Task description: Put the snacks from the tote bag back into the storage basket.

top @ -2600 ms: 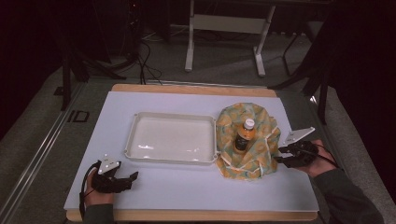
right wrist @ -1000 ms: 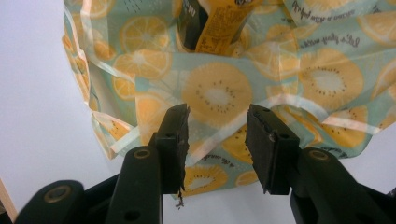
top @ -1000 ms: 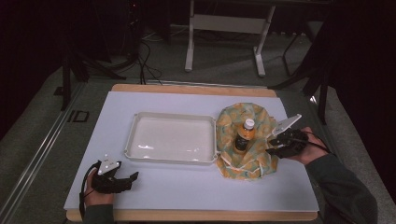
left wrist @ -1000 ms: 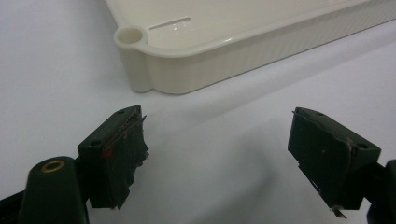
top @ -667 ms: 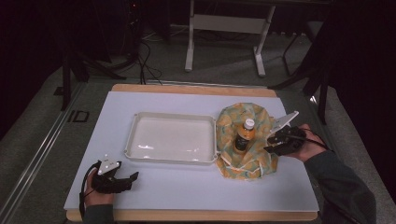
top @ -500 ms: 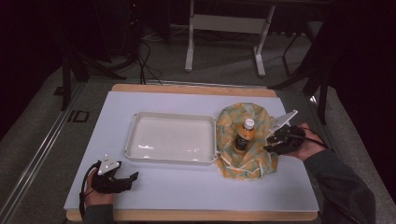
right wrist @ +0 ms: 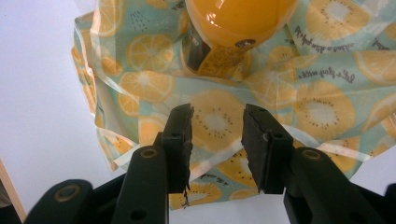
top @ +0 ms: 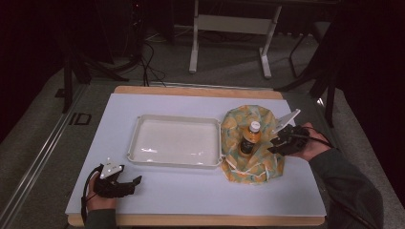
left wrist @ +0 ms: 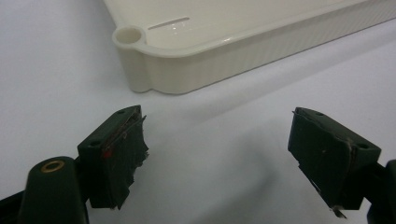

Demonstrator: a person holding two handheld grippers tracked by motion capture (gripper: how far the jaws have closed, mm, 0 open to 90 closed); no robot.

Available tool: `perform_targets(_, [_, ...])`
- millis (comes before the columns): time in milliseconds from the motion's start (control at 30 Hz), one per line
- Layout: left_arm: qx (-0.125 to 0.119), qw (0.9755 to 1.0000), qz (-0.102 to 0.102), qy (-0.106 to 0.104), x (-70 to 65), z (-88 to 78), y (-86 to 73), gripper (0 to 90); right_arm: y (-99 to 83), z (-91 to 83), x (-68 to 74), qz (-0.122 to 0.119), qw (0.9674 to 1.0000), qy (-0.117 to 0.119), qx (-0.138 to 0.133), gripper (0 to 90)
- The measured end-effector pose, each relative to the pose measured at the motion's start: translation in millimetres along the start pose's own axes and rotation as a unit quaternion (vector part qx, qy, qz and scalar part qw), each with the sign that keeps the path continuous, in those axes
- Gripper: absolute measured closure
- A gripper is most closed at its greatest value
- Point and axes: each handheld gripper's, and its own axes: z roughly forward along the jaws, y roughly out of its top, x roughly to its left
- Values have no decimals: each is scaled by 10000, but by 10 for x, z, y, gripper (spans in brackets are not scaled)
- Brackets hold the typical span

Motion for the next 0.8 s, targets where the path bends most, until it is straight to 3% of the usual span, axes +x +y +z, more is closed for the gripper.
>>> perform_targets(800, [-8,10000,-1,-6,-4,-1,0,189,246,-45,-15,-132,9999,8,26,616])
